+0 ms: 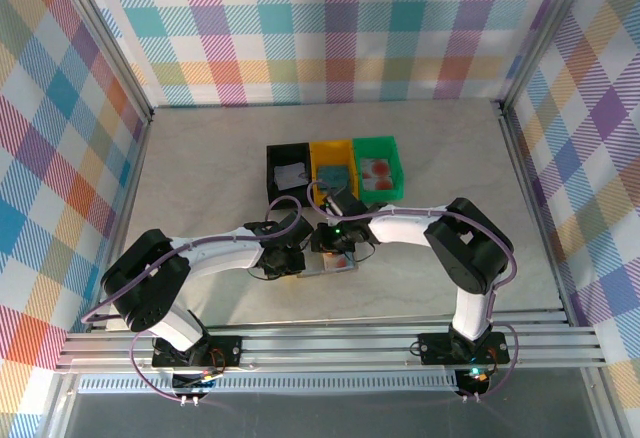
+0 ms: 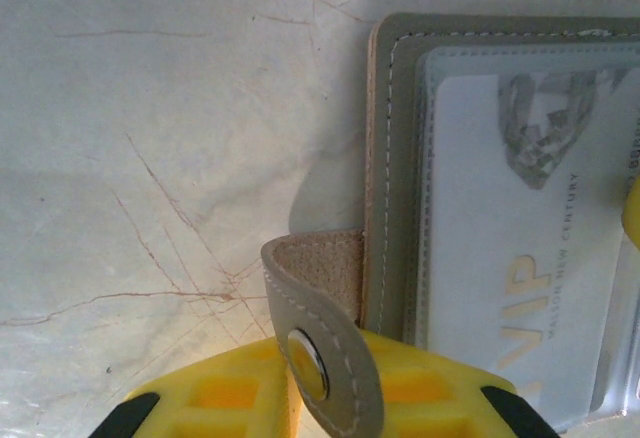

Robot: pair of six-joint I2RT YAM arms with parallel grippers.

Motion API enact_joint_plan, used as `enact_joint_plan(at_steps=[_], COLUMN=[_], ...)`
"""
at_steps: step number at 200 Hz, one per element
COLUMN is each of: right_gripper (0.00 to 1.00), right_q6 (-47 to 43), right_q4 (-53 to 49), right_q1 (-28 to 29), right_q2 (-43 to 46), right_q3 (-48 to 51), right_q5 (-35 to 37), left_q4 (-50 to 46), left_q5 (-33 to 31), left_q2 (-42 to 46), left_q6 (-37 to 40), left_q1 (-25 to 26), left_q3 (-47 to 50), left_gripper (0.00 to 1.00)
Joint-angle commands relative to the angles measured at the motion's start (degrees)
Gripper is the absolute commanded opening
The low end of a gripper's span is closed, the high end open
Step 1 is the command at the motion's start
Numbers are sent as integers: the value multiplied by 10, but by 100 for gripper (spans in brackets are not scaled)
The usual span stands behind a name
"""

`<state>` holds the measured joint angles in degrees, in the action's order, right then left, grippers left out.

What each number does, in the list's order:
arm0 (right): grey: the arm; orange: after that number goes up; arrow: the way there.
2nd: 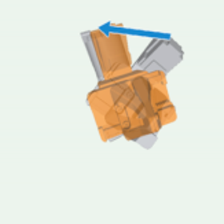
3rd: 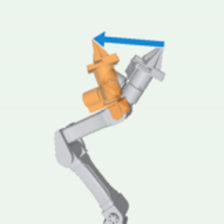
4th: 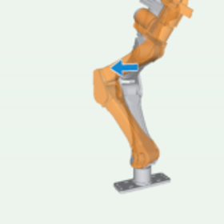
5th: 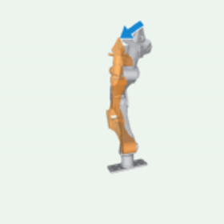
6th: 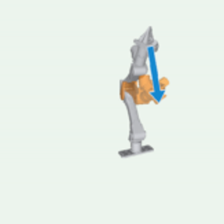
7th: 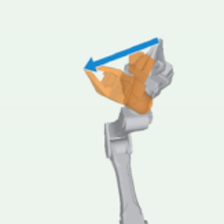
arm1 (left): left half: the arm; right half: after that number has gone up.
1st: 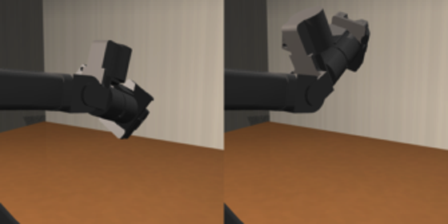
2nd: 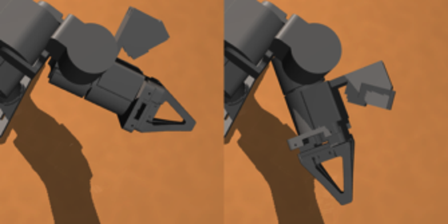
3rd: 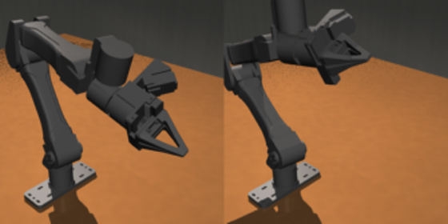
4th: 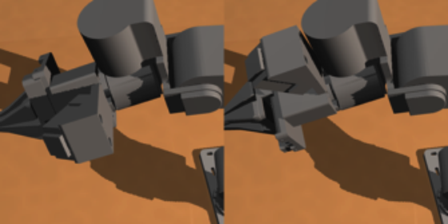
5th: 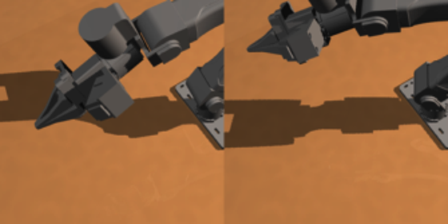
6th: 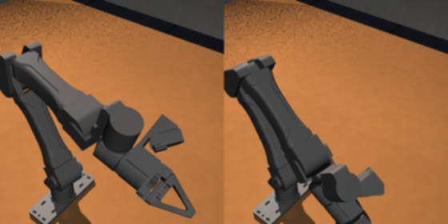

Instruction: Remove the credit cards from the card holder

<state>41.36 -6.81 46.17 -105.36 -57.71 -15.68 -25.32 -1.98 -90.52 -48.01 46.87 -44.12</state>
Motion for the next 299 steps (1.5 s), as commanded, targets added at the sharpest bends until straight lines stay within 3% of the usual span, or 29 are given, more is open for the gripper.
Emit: enact_joint_plan(at_steps=[1, 192, 236, 299], right_gripper=[19, 15, 15, 16], right_q6=[6, -1, -5, -32], right_q4=[3, 96, 91, -2], right_q1=[17, 17, 17, 17], right_q2=[8, 27, 19, 0], right_q3=[16, 48, 47, 29], right_q5=[-60, -151, -154, -101], left_q4=[85, 83, 84, 85], left_q5=[65, 65, 65, 65], left_q2=[-112, -115, -114, -114], left_q6=[-2, 1, 1, 1], left_q1=[19, 19, 20, 19], left_q3=[62, 59, 60, 61], left_gripper=[17, 17, 17, 16])
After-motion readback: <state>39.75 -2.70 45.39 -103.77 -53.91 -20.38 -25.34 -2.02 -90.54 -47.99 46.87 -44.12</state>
